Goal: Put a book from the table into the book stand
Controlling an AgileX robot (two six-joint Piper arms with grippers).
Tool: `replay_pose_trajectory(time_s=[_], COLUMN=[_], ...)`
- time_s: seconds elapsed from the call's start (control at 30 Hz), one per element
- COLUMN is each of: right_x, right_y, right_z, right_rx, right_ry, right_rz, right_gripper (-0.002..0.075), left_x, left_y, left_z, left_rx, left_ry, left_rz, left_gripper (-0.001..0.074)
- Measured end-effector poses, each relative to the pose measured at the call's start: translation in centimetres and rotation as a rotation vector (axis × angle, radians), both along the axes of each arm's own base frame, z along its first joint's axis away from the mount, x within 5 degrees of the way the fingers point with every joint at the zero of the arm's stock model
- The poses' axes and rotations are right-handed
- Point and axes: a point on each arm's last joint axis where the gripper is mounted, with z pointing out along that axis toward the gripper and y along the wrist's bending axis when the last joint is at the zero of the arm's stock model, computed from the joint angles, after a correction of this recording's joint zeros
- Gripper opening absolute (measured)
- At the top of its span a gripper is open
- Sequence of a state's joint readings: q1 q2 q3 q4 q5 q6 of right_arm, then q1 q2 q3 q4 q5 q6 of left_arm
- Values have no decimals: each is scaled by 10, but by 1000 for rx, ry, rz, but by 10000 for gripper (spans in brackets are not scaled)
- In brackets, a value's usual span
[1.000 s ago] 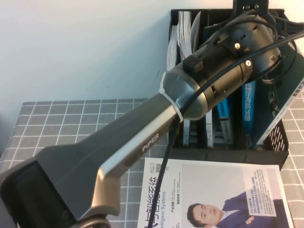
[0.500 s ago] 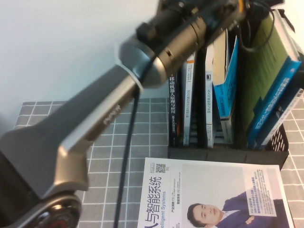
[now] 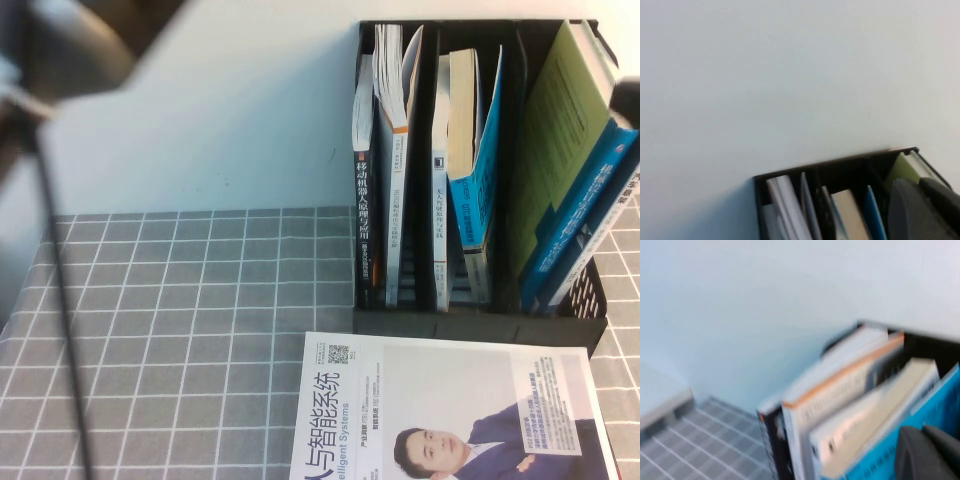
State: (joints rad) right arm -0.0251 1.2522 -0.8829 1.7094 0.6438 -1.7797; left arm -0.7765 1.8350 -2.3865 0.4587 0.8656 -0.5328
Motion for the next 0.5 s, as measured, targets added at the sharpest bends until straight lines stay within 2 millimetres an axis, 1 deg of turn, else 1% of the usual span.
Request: replay_pose_trajectory(time_s=[0.1,0.17,0.23,0.3,0.37,0.43,0.5], right_x=[-15,-28,-40,-51,-58,-63,-67], right_y=[3,8,11,10,5,-5,-17], right_z=[20,24,23,15,5,-6,-14], right_rx=[29,-31,-120,-240,-334,-439,-526], right_ry=[-22,13,91,239,395,543,678], right_rz=[36,111,193,262,267,215,123], right_gripper=[-2,-2,-2,-2,-2,-2,-2], left_x=[-16,-25,-32,-40,-48,-56,-61], left_y=[22,35,45,53,57,57,55], left_z=[16,23,29,33,34,29,24], left_rx=[73,120,163,204,254,311,375], left_ry=[-17,-28,-34,-29,-8,50,91], left_rz=[44,72,85,77,31,-43,-119], left_gripper=[1,1,1,1,1,1,1])
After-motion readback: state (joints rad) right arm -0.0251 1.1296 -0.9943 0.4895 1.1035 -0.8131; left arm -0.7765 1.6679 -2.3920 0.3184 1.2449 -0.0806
